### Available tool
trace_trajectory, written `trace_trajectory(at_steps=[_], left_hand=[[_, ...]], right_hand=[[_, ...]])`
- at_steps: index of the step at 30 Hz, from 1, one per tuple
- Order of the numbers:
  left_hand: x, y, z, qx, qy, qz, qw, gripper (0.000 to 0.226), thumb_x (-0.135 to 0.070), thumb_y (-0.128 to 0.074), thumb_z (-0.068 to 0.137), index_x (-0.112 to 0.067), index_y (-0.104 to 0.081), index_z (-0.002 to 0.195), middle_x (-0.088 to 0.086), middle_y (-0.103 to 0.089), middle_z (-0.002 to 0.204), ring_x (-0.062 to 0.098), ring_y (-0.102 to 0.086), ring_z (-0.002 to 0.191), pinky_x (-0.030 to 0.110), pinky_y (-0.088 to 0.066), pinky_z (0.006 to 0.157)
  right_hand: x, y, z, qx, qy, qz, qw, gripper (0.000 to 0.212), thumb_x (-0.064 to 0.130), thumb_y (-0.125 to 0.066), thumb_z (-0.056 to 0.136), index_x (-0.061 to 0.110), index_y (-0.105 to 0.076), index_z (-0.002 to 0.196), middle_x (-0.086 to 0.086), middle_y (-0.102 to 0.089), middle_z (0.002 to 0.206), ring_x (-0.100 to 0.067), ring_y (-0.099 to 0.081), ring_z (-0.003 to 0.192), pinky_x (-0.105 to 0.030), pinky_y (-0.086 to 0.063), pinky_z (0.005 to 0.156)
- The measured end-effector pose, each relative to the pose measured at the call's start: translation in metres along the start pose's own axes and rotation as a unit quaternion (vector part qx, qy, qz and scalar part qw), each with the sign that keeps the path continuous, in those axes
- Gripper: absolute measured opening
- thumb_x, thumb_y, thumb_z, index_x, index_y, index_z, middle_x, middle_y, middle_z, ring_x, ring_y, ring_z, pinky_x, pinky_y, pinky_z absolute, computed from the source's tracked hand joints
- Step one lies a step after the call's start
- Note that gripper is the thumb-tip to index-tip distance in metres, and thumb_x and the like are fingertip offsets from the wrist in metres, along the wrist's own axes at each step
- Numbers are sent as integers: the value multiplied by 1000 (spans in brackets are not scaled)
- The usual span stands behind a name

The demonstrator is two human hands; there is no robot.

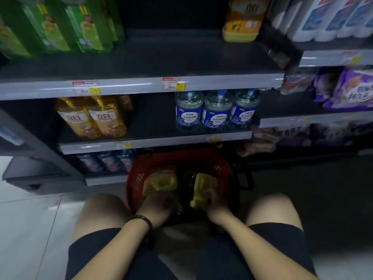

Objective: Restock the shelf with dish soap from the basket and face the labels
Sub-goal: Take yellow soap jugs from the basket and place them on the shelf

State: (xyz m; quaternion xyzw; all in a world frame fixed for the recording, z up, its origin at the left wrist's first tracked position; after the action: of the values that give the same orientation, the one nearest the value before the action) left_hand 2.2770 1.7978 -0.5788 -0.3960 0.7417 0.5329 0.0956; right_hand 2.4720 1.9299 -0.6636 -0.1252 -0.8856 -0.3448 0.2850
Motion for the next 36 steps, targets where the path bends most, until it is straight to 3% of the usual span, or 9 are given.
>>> trace_trajectory(at_steps=[4, 9, 11, 15, 21, 24, 27, 30, 36], left_hand=[[-1, 3, 3, -18, -19, -22, 999, 19, -31, -60, 101, -27, -73, 115, -2, -72, 122, 19, -65, 116, 36, -52, 101], [5, -2, 2, -17, -20, -40, 999, 19, -29, -64, 96, -26, -75, 112, -2, -73, 117, 17, -68, 111, 34, -54, 97], [5, -1, 1, -17, -14, -40, 999, 21, -33, -64, 96, -25, -75, 112, -4, -73, 117, 15, -67, 109, 33, -55, 96], [4, -1, 0, -20, 1, -47, 999, 17, -31, -66, 95, -25, -76, 108, -3, -75, 111, 15, -69, 105, 32, -55, 92], [3, -3, -4, -26, 13, -65, 997, 24, -25, -69, 95, -27, -72, 119, -5, -72, 118, 14, -68, 111, 26, -53, 95], [0, -1, -8, -29, 11, -76, 997, 44, -32, -75, 90, -29, -63, 133, -4, -67, 132, 18, -63, 124, 29, -50, 103], [-1, -2, -15, -18, 29, -88, 996, 81, -50, -82, 82, -32, -45, 151, -4, -55, 148, 20, -54, 136, 37, -45, 113], [6, -5, -16, -38, 21, -85, 995, 113, -73, -84, 64, -41, -29, 157, -6, -45, 159, 20, -46, 145, 43, -43, 119], [-16, 13, -29, -74, -67, -212, 972, 96, -39, -100, 66, -46, -46, 145, -23, -63, 138, -9, -57, 129, 26, -48, 113]], right_hand=[[-29, -9, 71, -19, -21, 115, 993, 77, 51, -72, 73, 44, -48, 145, -1, -42, 164, -32, -46, 149, -53, -46, 119], [34, 1, 23, 47, -76, 309, 947, 39, 0, -60, 100, 26, -58, 129, -11, -67, 123, -29, -76, 97, -47, -61, 85], [30, -7, 29, 64, -91, 350, 930, 47, -5, -56, 101, 19, -52, 141, -17, -67, 128, -31, -80, 94, -46, -61, 76], [23, 0, 36, 2, -83, 338, 937, 64, -3, -64, 92, 17, -53, 152, -11, -71, 116, -22, -78, 83, -43, -62, 76], [38, 31, 13, -14, -50, 441, 896, 38, 2, -62, 93, 16, -77, 125, -15, -76, 127, -29, -67, 102, -38, -52, 78], [50, 38, -16, 30, -2, 512, 858, 32, 10, -55, 101, 9, -77, 125, -21, -74, 129, -18, -69, 75, -25, -49, 52], [57, 35, -45, 80, 60, 583, 806, 39, 29, -52, 102, 2, -78, 110, -48, -52, 120, -12, -42, 39, -24, -27, 45], [76, 35, -73, 145, 110, 629, 756, 46, 42, -75, 77, 2, -74, 100, -31, -40, 116, -11, -31, 34, -26, -24, 44], [134, 42, -128, 249, 196, 644, 696, 87, 48, -83, 72, -3, -60, 138, -30, -61, 144, -10, -41, 37, -28, -31, 49]])
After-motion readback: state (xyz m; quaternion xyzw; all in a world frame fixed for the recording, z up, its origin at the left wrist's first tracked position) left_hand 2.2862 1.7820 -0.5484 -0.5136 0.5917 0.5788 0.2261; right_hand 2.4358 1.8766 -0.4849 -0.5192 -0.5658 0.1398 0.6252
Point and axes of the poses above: each hand's wrist, its own z-axis towards the middle knuckle, its own y-axis out of the back of the hand, x = y × z, the point moved 4 cm from there along z, towards the middle knuckle
